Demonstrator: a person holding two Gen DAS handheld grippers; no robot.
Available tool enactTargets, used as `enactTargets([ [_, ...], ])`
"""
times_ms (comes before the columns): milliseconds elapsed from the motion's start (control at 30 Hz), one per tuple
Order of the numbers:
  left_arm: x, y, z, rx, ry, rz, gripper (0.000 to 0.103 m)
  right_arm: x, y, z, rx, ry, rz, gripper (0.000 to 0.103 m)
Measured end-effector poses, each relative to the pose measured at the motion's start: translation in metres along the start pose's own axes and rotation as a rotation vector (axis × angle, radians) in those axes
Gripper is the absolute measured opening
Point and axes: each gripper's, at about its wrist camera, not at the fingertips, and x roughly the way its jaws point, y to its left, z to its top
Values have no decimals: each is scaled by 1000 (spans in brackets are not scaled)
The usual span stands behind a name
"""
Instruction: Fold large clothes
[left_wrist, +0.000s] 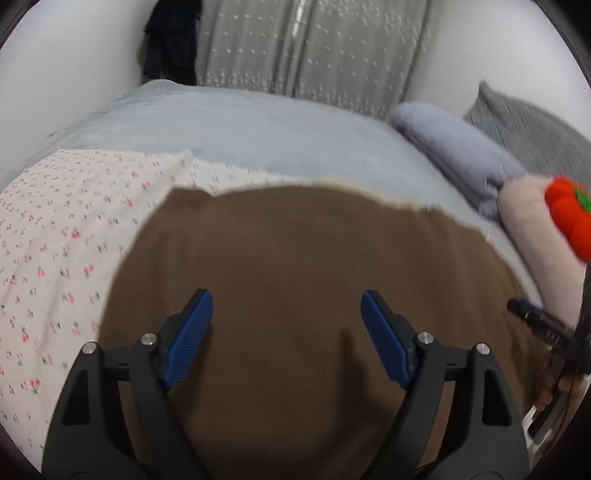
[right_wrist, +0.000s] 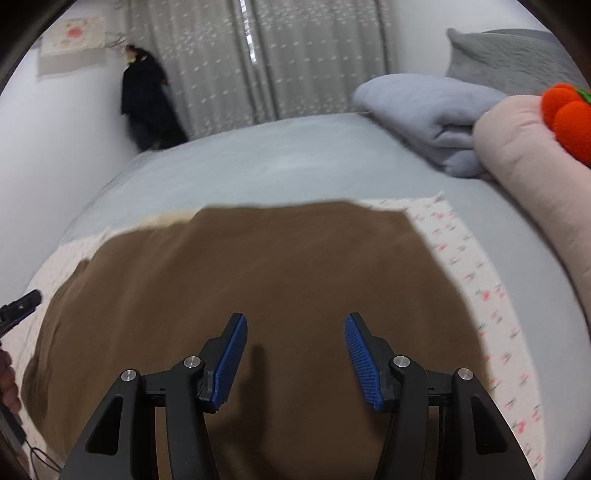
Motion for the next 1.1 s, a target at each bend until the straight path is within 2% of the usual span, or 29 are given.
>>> enactTargets([
  [100,10,18,-29,8,32,12,84,3,-10,-27,23,36,-17,57],
  [167,7,38,-43,28,28,124,84,3,-39,-37,53,20,-24,56],
  [267,-6,69,-54,32,50,151,84,-10,-79,-54,76,33,-95,55],
  [333,-15,87,-57,23,74,262,84,-21,-96,-60,80,55,-181,55],
  [367,-21,99,-58,-24,92,259,84,-26,-106,-64,97,69,-203,59],
  [433,-38,123,-60,-153,130,200,84,-46,-128,-69,221,91,-136,60],
  [533,-71,138,-65,-264,141,111,84,-75,-131,-69,255,68,-91,63],
  [633,-90,146,-79,-406,175,-34,87,-103,-125,-72,315,56,-1,81],
  [733,-90,152,-98,-575,250,-215,88,-119,-124,-88,423,69,96,84],
  [833,-81,148,-120,-696,312,-329,88,-119,-128,-109,525,127,152,84],
  [900,-69,143,-129,-732,337,-384,88,-113,-131,-123,582,161,170,84],
  [967,-61,136,-134,-755,316,-419,88,-106,-133,-138,628,196,212,85],
  [1067,-45,130,-125,-755,227,-486,88,-78,-130,-151,701,247,284,85],
  [1100,-39,129,-123,-770,204,-485,88,-76,-128,-152,712,227,305,86],
])
